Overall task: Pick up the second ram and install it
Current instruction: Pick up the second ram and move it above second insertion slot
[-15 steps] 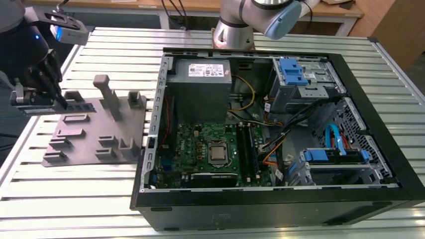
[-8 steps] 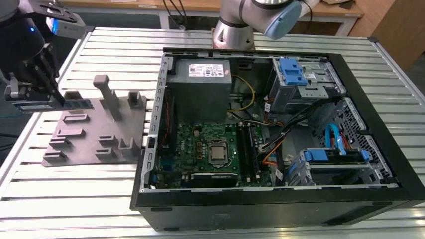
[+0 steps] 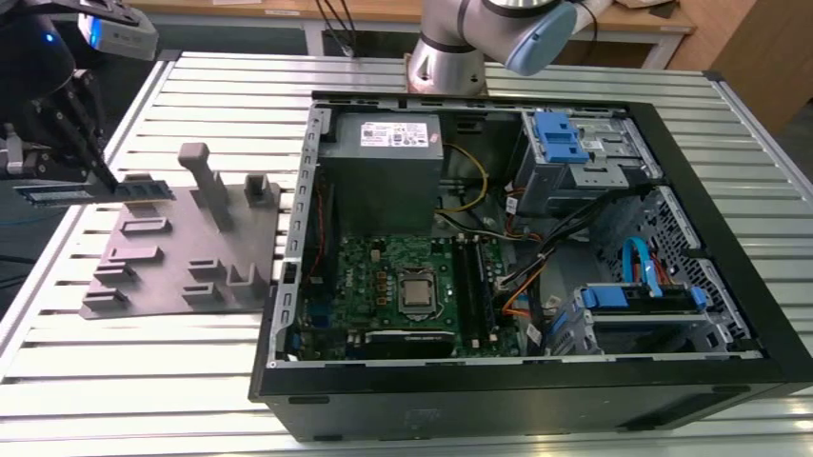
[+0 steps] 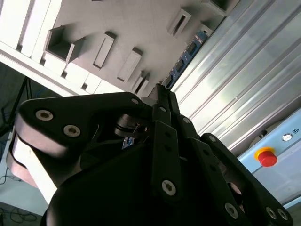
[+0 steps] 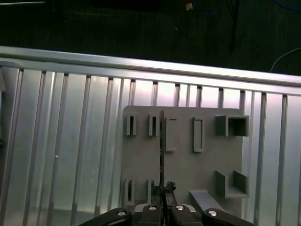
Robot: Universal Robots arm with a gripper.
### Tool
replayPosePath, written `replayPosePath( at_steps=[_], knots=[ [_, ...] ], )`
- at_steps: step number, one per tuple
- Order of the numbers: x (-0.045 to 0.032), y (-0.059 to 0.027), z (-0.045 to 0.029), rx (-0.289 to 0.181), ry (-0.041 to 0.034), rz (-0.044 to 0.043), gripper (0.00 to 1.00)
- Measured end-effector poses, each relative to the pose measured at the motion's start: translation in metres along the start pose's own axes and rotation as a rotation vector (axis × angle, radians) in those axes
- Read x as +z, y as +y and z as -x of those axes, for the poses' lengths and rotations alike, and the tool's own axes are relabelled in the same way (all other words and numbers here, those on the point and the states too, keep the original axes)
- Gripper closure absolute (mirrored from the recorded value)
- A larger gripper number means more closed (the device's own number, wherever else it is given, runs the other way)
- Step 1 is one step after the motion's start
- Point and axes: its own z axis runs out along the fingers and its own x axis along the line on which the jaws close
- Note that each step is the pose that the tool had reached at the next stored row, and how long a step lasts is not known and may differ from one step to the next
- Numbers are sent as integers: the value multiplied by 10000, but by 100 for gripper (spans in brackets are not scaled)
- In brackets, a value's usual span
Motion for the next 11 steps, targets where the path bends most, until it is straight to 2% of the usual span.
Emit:
replayPosePath(
  at_steps=[11],
  knots=[
    [-142, 5, 5, 0, 1, 1, 89]
  ],
)
